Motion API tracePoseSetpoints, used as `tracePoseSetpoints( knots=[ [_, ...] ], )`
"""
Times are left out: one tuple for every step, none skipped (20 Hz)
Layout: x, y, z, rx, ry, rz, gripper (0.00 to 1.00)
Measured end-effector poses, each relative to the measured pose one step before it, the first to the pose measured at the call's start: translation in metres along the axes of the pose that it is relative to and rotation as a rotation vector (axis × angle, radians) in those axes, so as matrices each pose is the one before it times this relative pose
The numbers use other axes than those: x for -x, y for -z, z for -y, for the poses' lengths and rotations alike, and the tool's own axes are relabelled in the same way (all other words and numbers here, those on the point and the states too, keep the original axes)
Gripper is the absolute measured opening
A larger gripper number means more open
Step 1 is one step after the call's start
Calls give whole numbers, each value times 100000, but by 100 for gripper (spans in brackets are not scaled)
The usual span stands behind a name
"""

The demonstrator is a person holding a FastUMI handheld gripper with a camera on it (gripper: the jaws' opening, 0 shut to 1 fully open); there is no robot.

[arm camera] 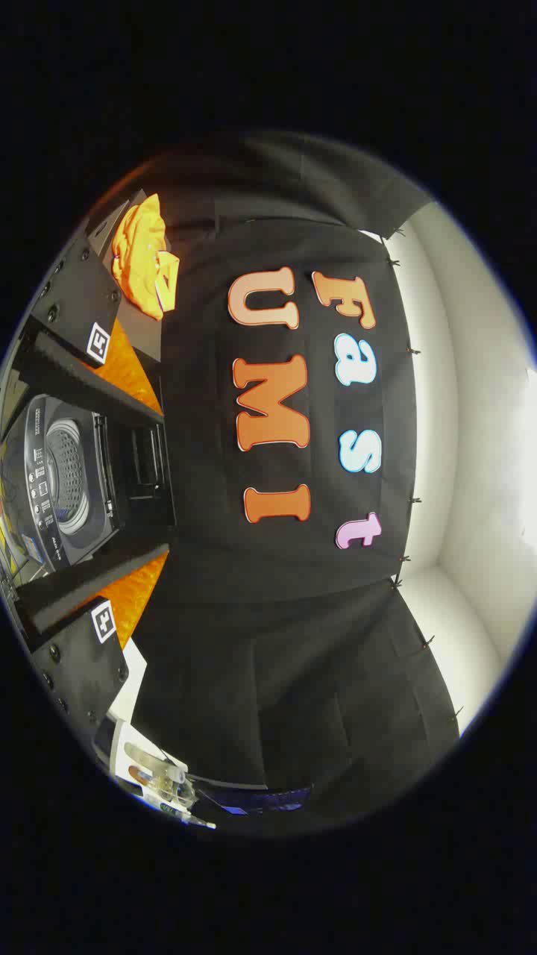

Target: Put the clothes into the washing machine and then close the washing machine lid.

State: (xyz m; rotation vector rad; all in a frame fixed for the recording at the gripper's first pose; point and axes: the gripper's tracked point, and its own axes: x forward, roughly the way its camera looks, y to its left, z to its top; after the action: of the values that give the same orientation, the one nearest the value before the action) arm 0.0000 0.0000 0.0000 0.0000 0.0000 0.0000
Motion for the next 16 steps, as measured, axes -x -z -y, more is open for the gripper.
tracePoseSetpoints(
  knots=[
    [337, -276, -121, 41, 495, 127, 99],
    [225, -450, -201, -250, 378, 706, 99],
    [344, -277, -221, -64, 50, 480, 99],
    [160, -179, -232, 293, 148, 791, 99],
    [136, -124, 45, 290, 483, 696, 99],
    [8, 4, -96, -225, 301, 479, 99],
    [226, 45, -292, -697, 62, -35, 99],
    [102, 68, -391, -755, -581, -480, 99],
    [79, -36, -175, -446, -460, -150, 99],
    [-53, -133, -140, 91, -172, 58, 99],
    [-45, -106, 48, 174, 526, -120, 99],
    [-161, -23, 177, -3, 1007, 4, 99],
    [-16, -200, -51, -2, 94, -99, 99],
    [-92, 15, -221, -103, 107, -230, 99],
    [-32, 81, -60, -177, 65, -145, 99],
    [-22, 62, -260, -266, -34, -98, 99]
  ],
)
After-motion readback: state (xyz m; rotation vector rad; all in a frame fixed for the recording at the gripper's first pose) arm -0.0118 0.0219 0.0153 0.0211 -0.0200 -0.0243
